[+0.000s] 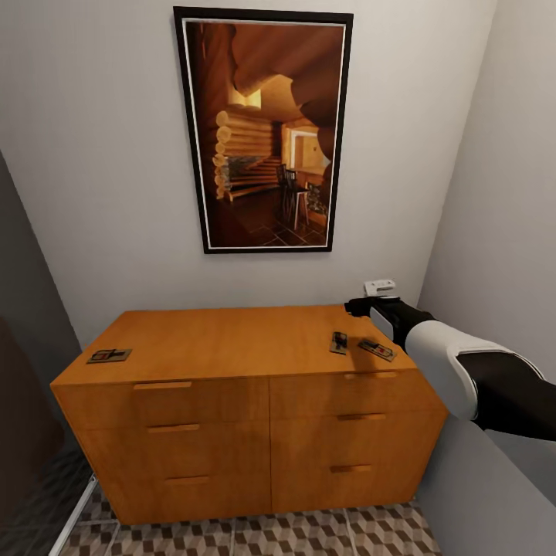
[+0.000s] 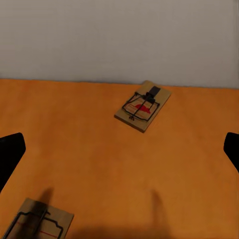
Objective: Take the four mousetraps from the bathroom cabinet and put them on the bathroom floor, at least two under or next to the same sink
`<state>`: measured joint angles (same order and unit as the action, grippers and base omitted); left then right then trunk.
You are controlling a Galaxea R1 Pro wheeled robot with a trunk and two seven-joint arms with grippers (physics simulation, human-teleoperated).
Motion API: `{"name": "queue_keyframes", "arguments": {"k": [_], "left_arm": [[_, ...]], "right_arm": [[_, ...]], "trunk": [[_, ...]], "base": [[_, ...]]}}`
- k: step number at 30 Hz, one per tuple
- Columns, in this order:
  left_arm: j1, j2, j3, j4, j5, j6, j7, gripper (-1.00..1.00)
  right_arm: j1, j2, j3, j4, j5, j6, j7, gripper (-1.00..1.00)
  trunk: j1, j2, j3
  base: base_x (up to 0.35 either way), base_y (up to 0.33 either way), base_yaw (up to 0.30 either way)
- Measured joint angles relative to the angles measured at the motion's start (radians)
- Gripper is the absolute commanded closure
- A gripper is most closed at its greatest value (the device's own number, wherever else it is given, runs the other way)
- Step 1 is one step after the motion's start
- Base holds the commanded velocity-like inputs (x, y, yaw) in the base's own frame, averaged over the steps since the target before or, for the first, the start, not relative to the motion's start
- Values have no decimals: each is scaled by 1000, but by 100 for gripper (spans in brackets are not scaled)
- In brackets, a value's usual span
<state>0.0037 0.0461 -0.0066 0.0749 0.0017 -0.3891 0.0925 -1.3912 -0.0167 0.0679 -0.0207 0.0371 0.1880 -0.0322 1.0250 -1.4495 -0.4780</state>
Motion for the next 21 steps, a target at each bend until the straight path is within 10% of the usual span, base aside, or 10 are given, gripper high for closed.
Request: {"name": "queue_keyframes", "arguments": {"k": [21], "left_arm": [[0,0,0,1,0,2,0,-100]], "right_arm": [[27,1,1,2,-8,-1,0,-100]], "trunk": [[0,0,0]], "base": [[27,-20,0]]}}
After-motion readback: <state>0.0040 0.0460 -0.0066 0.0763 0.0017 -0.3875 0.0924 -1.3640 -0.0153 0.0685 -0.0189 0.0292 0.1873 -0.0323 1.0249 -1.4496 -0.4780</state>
